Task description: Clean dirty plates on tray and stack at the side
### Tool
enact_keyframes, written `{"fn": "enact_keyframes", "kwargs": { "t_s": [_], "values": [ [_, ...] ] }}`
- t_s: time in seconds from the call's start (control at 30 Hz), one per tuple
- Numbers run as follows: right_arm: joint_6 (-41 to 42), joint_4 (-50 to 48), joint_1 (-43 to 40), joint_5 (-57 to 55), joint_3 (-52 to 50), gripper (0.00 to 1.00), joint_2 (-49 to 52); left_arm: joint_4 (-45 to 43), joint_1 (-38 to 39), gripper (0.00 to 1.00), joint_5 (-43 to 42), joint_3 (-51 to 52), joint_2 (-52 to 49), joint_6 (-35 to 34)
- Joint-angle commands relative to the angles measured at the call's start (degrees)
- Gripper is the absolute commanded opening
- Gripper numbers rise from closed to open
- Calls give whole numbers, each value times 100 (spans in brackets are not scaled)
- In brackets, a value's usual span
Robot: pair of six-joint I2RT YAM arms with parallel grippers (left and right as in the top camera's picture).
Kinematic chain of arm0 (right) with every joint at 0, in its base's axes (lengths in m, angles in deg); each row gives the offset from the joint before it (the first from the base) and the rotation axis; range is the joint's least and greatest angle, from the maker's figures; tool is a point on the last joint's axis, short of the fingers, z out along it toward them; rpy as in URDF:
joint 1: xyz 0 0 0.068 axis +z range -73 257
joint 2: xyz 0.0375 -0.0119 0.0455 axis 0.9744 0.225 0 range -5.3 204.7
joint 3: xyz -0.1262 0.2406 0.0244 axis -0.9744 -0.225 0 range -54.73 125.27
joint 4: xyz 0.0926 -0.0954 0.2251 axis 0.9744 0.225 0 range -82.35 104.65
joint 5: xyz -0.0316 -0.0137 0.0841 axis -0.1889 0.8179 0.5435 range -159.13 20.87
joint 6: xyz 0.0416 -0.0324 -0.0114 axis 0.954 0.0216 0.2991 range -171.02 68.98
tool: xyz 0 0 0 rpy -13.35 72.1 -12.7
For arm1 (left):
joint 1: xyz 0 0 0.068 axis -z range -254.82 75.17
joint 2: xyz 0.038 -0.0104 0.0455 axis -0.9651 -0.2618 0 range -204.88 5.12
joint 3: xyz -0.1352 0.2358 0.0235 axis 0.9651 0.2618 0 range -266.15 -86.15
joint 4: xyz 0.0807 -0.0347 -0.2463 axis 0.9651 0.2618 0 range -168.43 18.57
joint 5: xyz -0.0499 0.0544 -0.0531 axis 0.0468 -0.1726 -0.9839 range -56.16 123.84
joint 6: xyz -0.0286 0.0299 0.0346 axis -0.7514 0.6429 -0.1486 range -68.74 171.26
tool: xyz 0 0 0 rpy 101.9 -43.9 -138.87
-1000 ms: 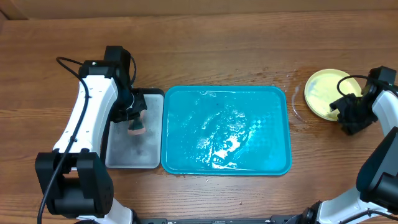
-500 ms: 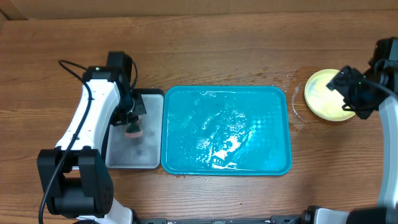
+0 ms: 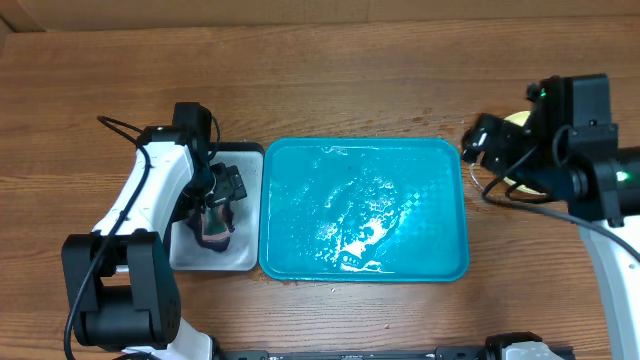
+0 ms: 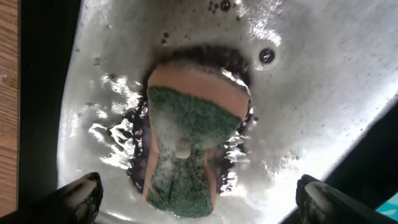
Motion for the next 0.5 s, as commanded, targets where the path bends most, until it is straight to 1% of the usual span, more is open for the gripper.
{"fn": "enact_keyframes", "kwargs": {
  "t_s": [0.0, 0.1, 0.23, 0.37, 0.47],
  "values": [
    [-332, 26, 186, -15, 125, 100, -116, 236, -22, 100, -61, -302, 83, -39],
    [-603, 9, 339, -20, 127, 100, -238, 533, 42, 100, 20, -765, 485, 66],
    [-767, -66, 490, -214, 127, 100, -498, 811, 291, 100, 129, -1335, 1322, 345],
    [-1029, -192, 551, -317, 127, 100, -763, 1058, 804, 100, 691, -1755, 2284, 503],
    [-1250, -282, 551, -317, 127, 100, -949, 1211, 1327, 100, 1191, -1921, 3018, 457]
  ]
}}
